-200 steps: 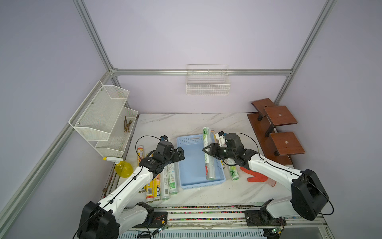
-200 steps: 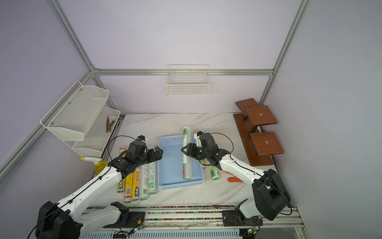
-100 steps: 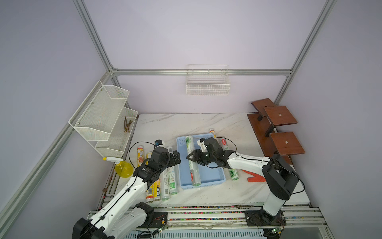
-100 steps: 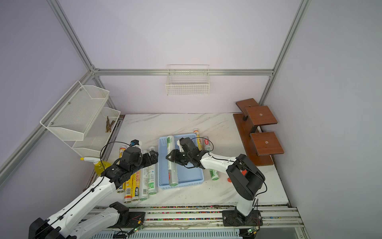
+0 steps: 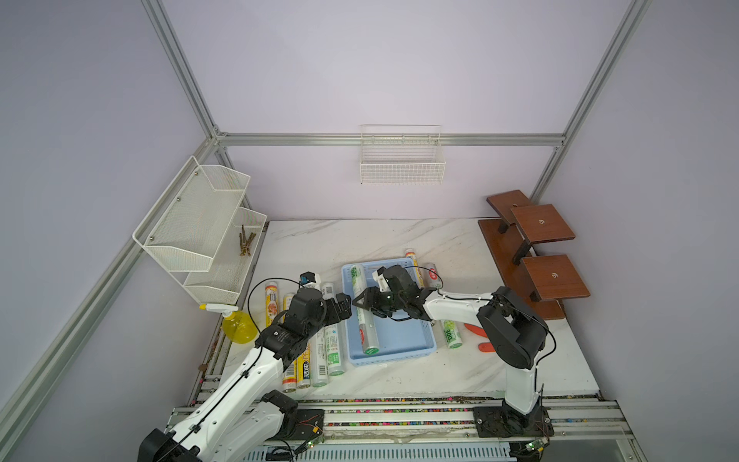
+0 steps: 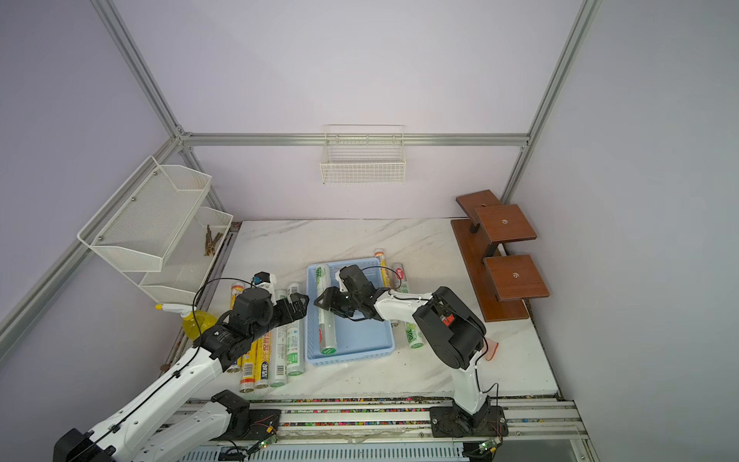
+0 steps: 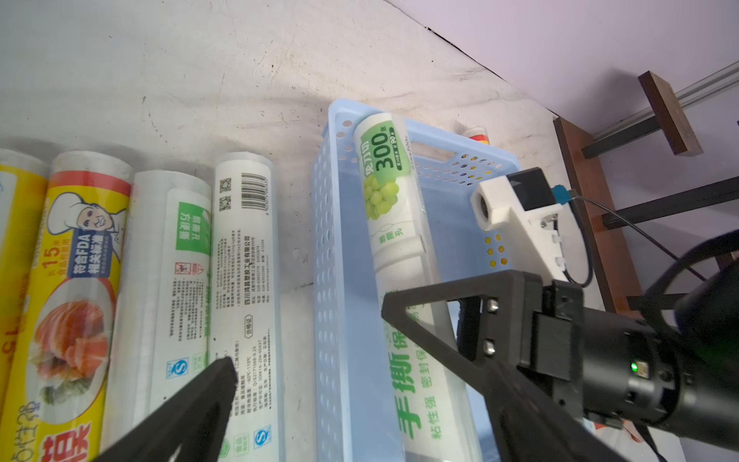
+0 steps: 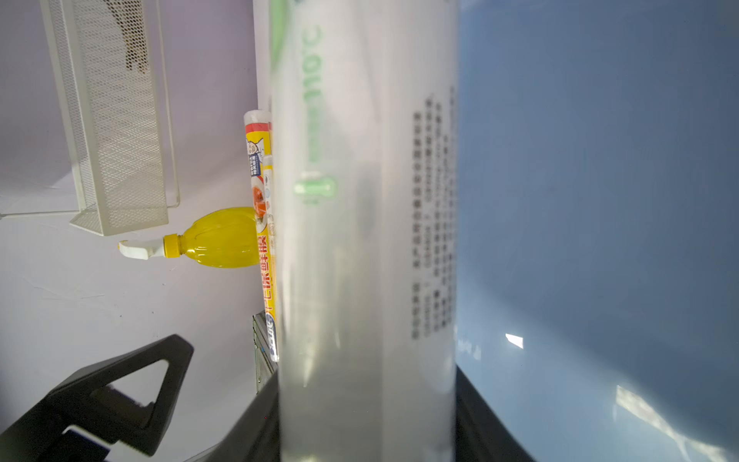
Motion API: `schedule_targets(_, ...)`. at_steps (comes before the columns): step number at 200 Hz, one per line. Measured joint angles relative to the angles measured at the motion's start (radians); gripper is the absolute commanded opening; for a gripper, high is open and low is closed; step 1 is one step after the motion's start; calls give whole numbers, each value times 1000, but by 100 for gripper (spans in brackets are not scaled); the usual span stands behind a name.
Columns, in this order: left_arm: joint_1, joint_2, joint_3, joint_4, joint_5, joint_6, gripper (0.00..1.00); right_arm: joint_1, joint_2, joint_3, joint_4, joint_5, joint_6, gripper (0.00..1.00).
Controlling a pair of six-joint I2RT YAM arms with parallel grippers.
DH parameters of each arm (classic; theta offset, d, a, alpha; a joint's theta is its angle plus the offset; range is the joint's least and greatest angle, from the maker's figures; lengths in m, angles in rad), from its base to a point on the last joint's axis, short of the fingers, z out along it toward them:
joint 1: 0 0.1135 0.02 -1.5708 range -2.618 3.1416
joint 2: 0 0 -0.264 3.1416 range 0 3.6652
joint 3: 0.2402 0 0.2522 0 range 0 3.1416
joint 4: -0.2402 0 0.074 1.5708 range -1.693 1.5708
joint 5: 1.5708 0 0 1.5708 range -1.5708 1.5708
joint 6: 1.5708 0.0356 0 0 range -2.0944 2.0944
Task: Put the plastic wrap into the basket
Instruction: Place the plastic wrap in the basket.
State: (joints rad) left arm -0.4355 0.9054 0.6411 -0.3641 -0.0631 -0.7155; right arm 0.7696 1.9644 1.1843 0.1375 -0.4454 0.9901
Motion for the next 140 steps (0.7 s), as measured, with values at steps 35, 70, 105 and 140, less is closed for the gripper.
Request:
schedule_targets(35,0,7,0,10,32,-8,100,0,46,5,5,-2,0,45)
schedule_targets(70,0,32,0,14,60,-16,100,0,78,7,11,-11,2,50)
schedule_targets(105,0,47,0,29,75,-28,100,0,80,7,19,-12,14,57)
schedule_targets(140,0,62,0,35,79,-33,100,0,80,7,19,-6,26,59)
